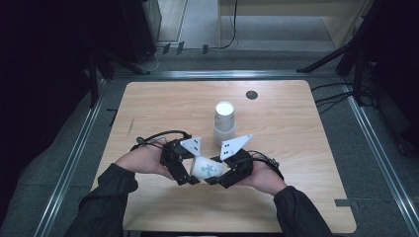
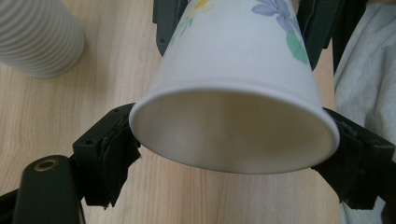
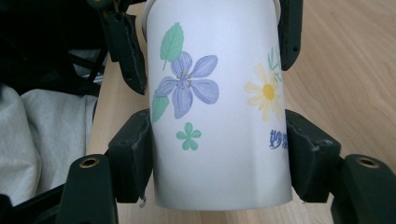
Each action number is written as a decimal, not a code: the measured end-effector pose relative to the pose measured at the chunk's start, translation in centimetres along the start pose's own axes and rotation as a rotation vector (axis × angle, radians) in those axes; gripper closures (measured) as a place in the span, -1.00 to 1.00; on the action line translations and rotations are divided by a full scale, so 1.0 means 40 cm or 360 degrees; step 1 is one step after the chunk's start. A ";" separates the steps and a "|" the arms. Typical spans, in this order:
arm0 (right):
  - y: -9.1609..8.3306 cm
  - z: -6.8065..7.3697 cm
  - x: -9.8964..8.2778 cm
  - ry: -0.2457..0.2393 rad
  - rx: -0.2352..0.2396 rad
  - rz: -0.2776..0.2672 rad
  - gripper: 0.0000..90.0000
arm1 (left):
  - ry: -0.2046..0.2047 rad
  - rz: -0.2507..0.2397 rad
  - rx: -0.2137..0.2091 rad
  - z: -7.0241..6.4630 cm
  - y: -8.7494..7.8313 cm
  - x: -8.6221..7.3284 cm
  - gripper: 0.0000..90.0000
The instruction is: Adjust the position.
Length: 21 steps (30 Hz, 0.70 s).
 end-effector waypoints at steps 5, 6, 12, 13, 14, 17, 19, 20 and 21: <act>-0.019 -0.006 0.008 0.0021 -0.0016 -0.0073 -0.26 | -0.0043 -0.0146 -0.0009 0.010 -0.018 -0.004 -0.68; -0.024 -0.008 0.011 0.0029 -0.0017 -0.0095 -0.26 | -0.0054 -0.0158 -0.0018 0.012 -0.020 -0.006 -0.68; -0.043 -0.013 0.016 0.0027 -0.0043 -0.0136 -0.26 | -0.0093 -0.0234 -0.0034 0.018 -0.029 -0.016 -0.65; -0.045 -0.013 0.016 0.0028 -0.0046 -0.0142 -0.26 | -0.0102 -0.0254 -0.0028 0.019 -0.031 -0.018 -0.65; -0.045 -0.013 0.016 0.0028 -0.0046 -0.0142 -0.26 | -0.0102 -0.0254 -0.0028 0.019 -0.031 -0.018 -0.65; -0.054 -0.017 0.018 0.0030 -0.0059 -0.0164 -0.26 | -0.0132 -0.0320 -0.0021 0.024 -0.039 -0.023 -0.65; -0.062 -0.019 0.019 0.0036 -0.0060 -0.0180 -0.26 | -0.0173 -0.0393 -0.0019 0.026 -0.048 -0.026 -0.65; -0.064 -0.020 0.019 0.0036 -0.0062 -0.0188 -0.26 | -0.0174 -0.0405 -0.0006 0.026 -0.050 -0.027 -0.65; -0.064 -0.020 0.019 0.0036 -0.0062 -0.0188 -0.26 | -0.0174 -0.0405 -0.0006 0.026 -0.050 -0.027 -0.65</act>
Point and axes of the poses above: each handheld gripper's, and its own axes: y roughly forward along the jaws, x roughly out of its top, z roughly to its left, the point moved 3 cm from there along y, roughly forward along the jaws, and after that the axes turned 13 degrees about -z, right-handed, at the moved point
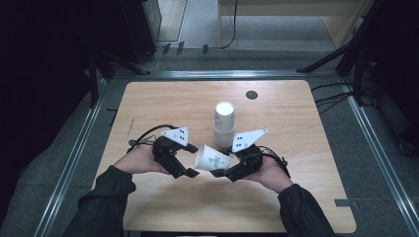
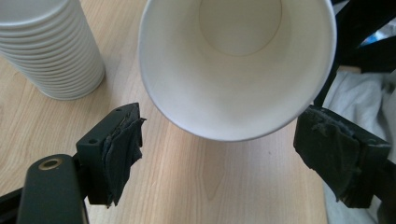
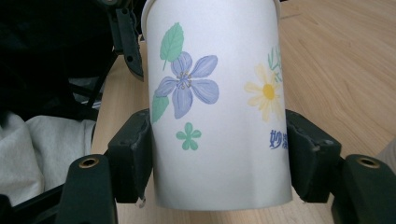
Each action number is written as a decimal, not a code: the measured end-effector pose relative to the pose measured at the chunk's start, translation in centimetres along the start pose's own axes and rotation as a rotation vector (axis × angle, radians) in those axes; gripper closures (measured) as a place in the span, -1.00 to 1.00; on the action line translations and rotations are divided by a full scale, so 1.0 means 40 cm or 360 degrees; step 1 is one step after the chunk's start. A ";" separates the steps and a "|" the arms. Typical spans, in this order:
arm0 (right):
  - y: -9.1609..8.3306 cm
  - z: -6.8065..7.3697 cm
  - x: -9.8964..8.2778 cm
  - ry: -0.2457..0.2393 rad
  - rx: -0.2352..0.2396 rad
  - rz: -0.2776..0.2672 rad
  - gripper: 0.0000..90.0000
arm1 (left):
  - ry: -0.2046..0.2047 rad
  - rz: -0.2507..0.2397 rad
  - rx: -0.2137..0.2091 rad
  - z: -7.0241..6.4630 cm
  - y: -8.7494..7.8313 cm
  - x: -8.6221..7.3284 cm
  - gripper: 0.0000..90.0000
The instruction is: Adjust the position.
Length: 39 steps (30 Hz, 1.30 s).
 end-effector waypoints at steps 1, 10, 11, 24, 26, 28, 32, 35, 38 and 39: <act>-0.002 0.000 0.001 0.0002 0.0000 -0.0004 -0.26 | 0.0008 -0.0005 0.0012 0.001 -0.003 0.000 -0.65; -0.015 -0.005 0.003 0.0030 -0.0002 -0.0044 -0.26 | -0.0105 -0.0129 -0.0015 -0.003 -0.001 -0.005 -0.64; -0.015 -0.005 0.003 0.0030 -0.0002 -0.0044 -0.26 | -0.0105 -0.0129 -0.0015 -0.003 -0.001 -0.005 -0.64; -0.018 -0.008 0.004 0.0045 0.0016 -0.0075 -0.26 | -0.0191 -0.0305 -0.0028 0.001 0.014 0.003 -0.64; -0.015 -0.007 0.003 0.0058 0.0025 -0.0079 -0.26 | -0.0216 -0.0358 -0.0037 0.003 0.011 0.007 -0.64; -0.014 -0.006 0.002 0.0067 0.0030 -0.0069 -0.26 | -0.0227 -0.0367 -0.0048 0.002 0.011 0.008 -0.63; -0.010 -0.009 0.000 0.0104 0.0052 -0.0101 -0.26 | -0.0251 -0.0412 -0.0058 0.001 0.014 0.013 -0.63; -0.008 -0.012 -0.002 0.0115 0.0055 -0.0105 -0.26 | -0.0258 -0.0428 -0.0053 0.003 0.014 0.015 -0.60; -0.005 -0.011 -0.003 0.0116 0.0061 -0.0103 -0.26 | -0.0279 -0.0448 -0.0055 0.006 0.014 0.015 -0.55; -0.004 -0.011 -0.003 0.0115 0.0062 -0.0104 -0.26 | -0.0287 -0.0442 -0.0058 0.006 0.016 0.013 -0.55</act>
Point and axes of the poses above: each handheld gripper's, and its own axes: y roughly forward along the jaws, x roughly out of its top, z roughly to its left, the point moved 3 cm from there along y, roughly forward along the jaws, and after that the axes turned 13 degrees about -z, right-handed, at the moved point
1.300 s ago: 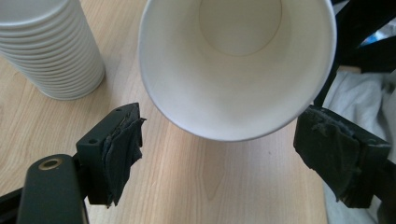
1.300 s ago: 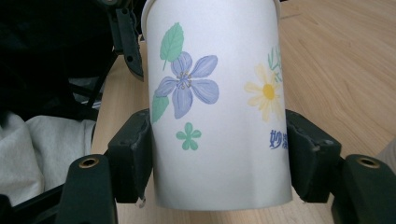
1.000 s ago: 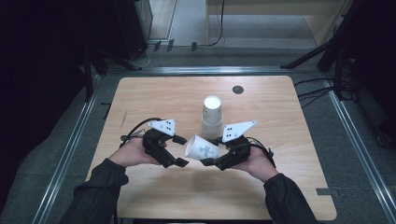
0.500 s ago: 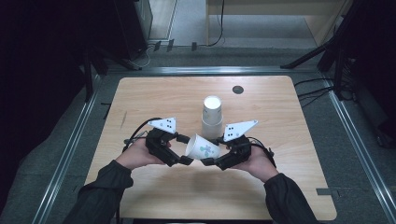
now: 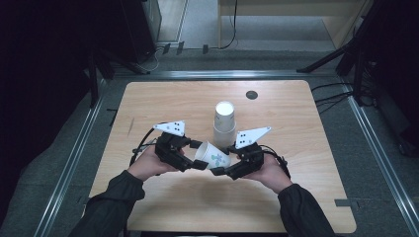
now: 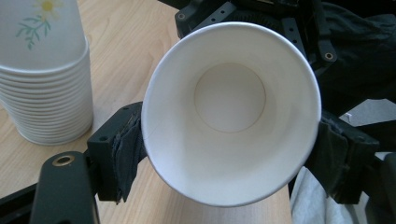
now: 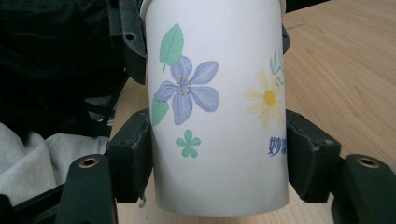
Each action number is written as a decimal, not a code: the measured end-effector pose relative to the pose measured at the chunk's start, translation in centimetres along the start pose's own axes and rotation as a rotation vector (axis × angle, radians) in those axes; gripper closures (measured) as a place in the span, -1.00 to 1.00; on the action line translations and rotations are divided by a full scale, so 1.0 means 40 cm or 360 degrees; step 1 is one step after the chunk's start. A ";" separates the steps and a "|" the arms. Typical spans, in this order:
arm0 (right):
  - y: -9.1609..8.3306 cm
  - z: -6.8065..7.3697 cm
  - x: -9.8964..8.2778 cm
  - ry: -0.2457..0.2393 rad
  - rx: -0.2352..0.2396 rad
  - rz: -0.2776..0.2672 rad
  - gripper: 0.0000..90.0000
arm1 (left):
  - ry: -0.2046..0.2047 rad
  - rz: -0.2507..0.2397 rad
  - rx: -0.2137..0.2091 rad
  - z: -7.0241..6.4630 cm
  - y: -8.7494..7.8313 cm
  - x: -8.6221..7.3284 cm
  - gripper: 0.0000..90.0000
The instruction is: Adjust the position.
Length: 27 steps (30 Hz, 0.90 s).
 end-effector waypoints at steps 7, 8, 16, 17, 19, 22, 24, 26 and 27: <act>0.004 0.001 -0.001 -0.0010 -0.0002 0.0017 -0.26 | 0.0000 0.0008 -0.0008 0.001 0.006 -0.005 -0.57; 0.004 0.003 -0.002 -0.0006 0.0000 0.0026 -0.26 | 0.0005 0.0006 -0.0006 0.000 0.007 -0.005 -0.57; 0.005 0.001 -0.003 0.0003 0.0004 0.0026 -0.26 | 0.0013 0.0018 -0.0009 -0.001 0.003 -0.006 -0.47; 0.005 0.002 -0.003 0.0005 0.0004 0.0028 -0.26 | 0.0016 0.0021 -0.0009 -0.001 0.003 -0.006 -0.46; 0.006 0.002 -0.004 -0.0004 0.0006 0.0039 -0.26 | 0.0020 0.0025 -0.0012 -0.001 0.002 -0.007 -0.44; 0.006 0.003 -0.003 -0.0003 0.0004 0.0036 -0.26 | 0.0018 0.0024 -0.0010 -0.002 -0.001 -0.006 -0.43; 0.006 0.002 -0.003 0.0004 0.0006 0.0035 -0.27 | 0.0021 0.0022 -0.0010 -0.001 -0.003 -0.005 -0.43; 0.005 0.000 -0.004 0.0017 -0.0008 0.0038 -0.34 | 0.0018 0.0009 -0.0013 -0.001 -0.006 -0.003 -0.42; 0.005 0.000 -0.004 0.0022 -0.0009 0.0037 -0.34 | 0.0018 0.0009 -0.0013 -0.001 -0.006 -0.003 -0.42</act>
Point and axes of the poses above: each handheld gripper's, and its own axes: y roughly forward along the jaws, x roughly out of its top, z roughly to its left, the point moved 3 cm from there along y, roughly forward along the jaws, and after that the axes turned 13 degrees about -z, right-handed, at the moved point
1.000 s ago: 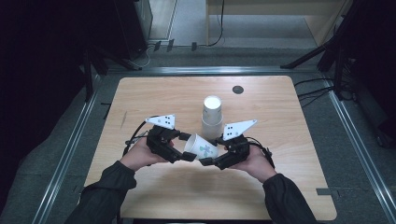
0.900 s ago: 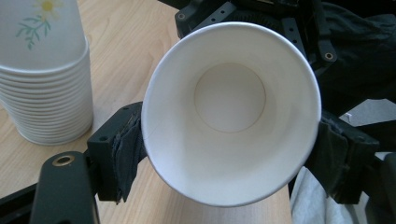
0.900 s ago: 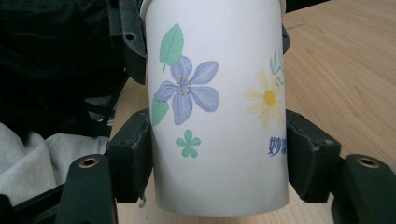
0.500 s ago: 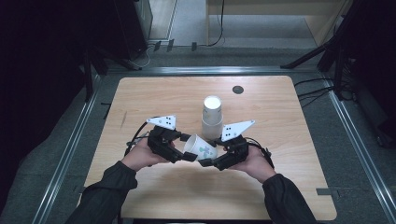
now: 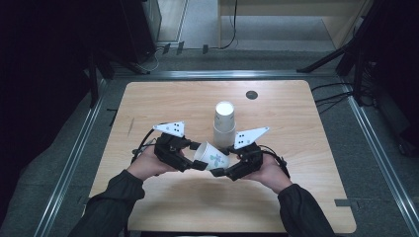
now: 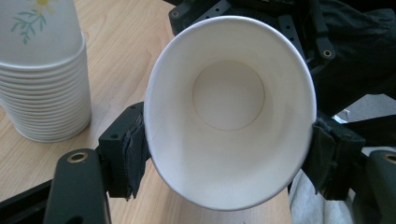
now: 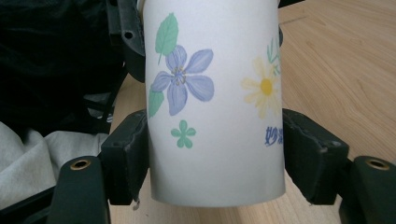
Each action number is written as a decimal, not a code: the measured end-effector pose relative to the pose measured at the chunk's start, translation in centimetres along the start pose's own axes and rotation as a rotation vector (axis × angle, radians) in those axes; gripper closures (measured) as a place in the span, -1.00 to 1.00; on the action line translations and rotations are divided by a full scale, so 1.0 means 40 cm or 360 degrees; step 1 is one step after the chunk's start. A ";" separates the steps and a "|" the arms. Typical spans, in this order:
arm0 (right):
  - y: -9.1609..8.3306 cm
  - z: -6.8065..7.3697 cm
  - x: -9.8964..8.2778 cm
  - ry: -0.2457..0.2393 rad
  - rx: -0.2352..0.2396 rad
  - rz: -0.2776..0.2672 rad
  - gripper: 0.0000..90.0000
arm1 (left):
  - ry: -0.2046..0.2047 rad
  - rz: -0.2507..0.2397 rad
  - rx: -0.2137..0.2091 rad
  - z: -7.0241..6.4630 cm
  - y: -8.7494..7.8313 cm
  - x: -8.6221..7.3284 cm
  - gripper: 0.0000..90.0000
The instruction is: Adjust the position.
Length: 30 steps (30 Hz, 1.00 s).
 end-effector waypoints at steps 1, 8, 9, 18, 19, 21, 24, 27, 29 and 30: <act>0.000 0.000 0.000 0.0000 0.0000 0.0000 -0.34 | -0.0001 -0.0003 -0.0001 0.000 -0.001 0.000 -0.42; 0.001 -0.005 -0.004 -0.0015 -0.0025 0.0032 -0.42 | 0.0001 -0.0019 0.0012 0.003 -0.013 0.006 -0.42; 0.001 -0.005 -0.006 -0.0002 -0.0021 0.0036 -0.42 | -0.0004 -0.0018 0.0010 0.004 -0.016 0.007 -0.42; 0.007 -0.009 -0.022 -0.0034 -0.0094 0.0142 -0.47 | -0.0007 -0.0051 0.0054 0.016 -0.053 0.019 -0.42; 0.006 -0.009 -0.023 -0.0040 -0.0103 0.0145 -0.48 | -0.0009 -0.0054 0.0057 0.016 -0.057 0.020 -0.42; 0.004 -0.010 -0.025 -0.0049 -0.0117 0.0155 -0.49 | 0.0005 -0.0058 0.0081 0.018 -0.063 0.023 -0.42; 0.001 -0.014 -0.028 -0.0086 -0.0164 0.0148 -0.49 | 0.0003 -0.0051 0.0092 0.020 -0.072 0.024 -0.41; -0.005 -0.019 -0.035 -0.0093 -0.0238 0.0138 -0.51 | 0.0014 -0.0040 0.0126 0.024 -0.080 0.025 -0.41; -0.008 -0.025 -0.043 -0.0115 -0.0300 0.0151 -0.51 | 0.0027 -0.0028 0.0152 0.028 -0.087 0.026 -0.41; -0.009 -0.025 -0.045 -0.0115 -0.0297 0.0157 -0.52 | 0.0025 -0.0012 0.0172 0.031 -0.093 0.026 -0.41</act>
Point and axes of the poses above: each handheld gripper's, and its own axes: y roughly forward along the jaws, x roughly out of its top, z roughly to its left, the point moved 3 cm from there along y, roughly forward along the jaws, and after that the axes turned 13 degrees about -z, right-handed, at the moved point
